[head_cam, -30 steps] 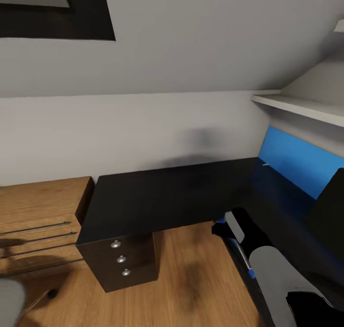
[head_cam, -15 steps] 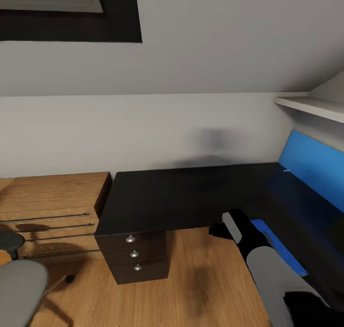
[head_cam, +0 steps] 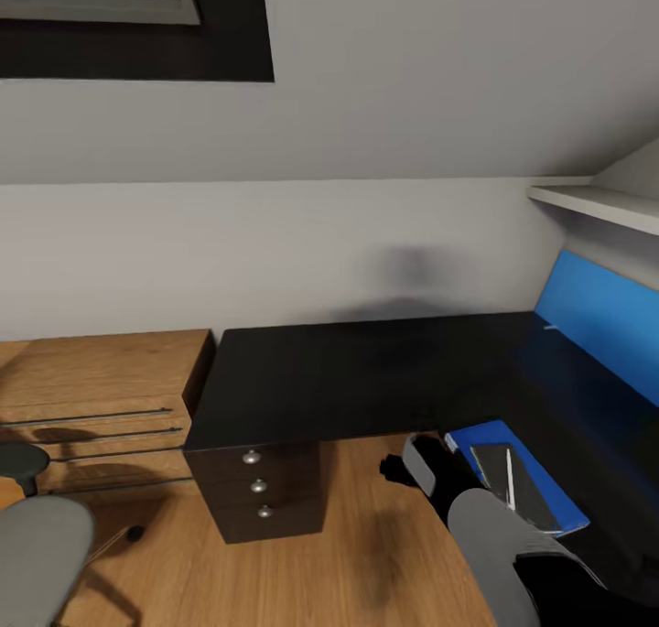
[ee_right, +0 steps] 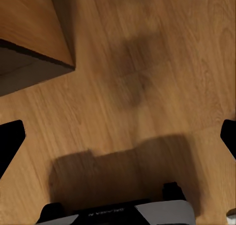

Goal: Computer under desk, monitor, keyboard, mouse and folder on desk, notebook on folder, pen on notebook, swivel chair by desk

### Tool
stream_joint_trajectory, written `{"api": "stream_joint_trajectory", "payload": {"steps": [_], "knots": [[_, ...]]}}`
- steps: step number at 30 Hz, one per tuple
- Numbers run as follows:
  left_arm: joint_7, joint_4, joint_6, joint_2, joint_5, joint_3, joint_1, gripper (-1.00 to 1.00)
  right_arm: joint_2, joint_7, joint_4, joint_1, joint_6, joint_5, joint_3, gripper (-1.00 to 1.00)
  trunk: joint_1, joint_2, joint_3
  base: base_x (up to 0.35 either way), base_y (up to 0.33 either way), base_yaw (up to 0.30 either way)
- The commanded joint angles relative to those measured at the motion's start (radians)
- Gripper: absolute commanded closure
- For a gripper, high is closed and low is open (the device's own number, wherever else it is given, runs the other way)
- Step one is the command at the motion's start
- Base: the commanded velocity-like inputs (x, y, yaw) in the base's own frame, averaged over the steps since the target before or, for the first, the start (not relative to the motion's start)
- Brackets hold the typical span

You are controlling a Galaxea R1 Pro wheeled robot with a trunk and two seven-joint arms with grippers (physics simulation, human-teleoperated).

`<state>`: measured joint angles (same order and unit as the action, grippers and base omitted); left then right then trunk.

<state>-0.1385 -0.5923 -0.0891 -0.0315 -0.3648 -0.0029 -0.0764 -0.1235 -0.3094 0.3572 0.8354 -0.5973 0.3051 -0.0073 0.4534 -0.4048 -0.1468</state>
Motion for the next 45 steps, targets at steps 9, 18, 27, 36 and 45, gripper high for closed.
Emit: {"api": "stream_joint_trajectory", "payload": {"steps": [9,18,27,36,45], "knots": [[-0.001,0.000,-0.003,0.002,-0.006,0.001,0.000,-1.00,-0.051,-0.004,-0.292,-0.004,0.386,-0.118,0.025,-1.00,0.000,-0.002,-0.002,-0.203,0.170,0.000],[-0.001,0.000,-0.003,0.023,-0.010,0.003,0.000,-1.00,-0.051,0.000,-0.373,-0.139,0.637,-0.245,0.031,-1.00,0.000,-0.002,-0.002,-0.249,0.212,0.000],[-0.001,0.000,-0.003,0.030,-0.012,0.002,0.000,-1.00,-0.051,0.000,-0.377,-0.326,0.982,-0.312,0.031,-1.00,0.000,-0.002,-0.002,-0.179,0.115,0.000],[-0.002,0.000,-0.003,0.029,-0.011,0.001,0.000,-1.00,-0.018,0.003,-0.378,-0.355,1.094,-0.360,0.034,-1.00,0.000,-0.002,-0.002,-0.018,0.008,0.000],[-0.001,0.059,-0.094,0.028,-0.011,0.001,0.000,-1.00,0.007,0.106,-0.377,-0.386,1.105,-0.367,0.034,-1.00,0.000,-0.002,-0.002,-0.001,0.000,0.000]]}}
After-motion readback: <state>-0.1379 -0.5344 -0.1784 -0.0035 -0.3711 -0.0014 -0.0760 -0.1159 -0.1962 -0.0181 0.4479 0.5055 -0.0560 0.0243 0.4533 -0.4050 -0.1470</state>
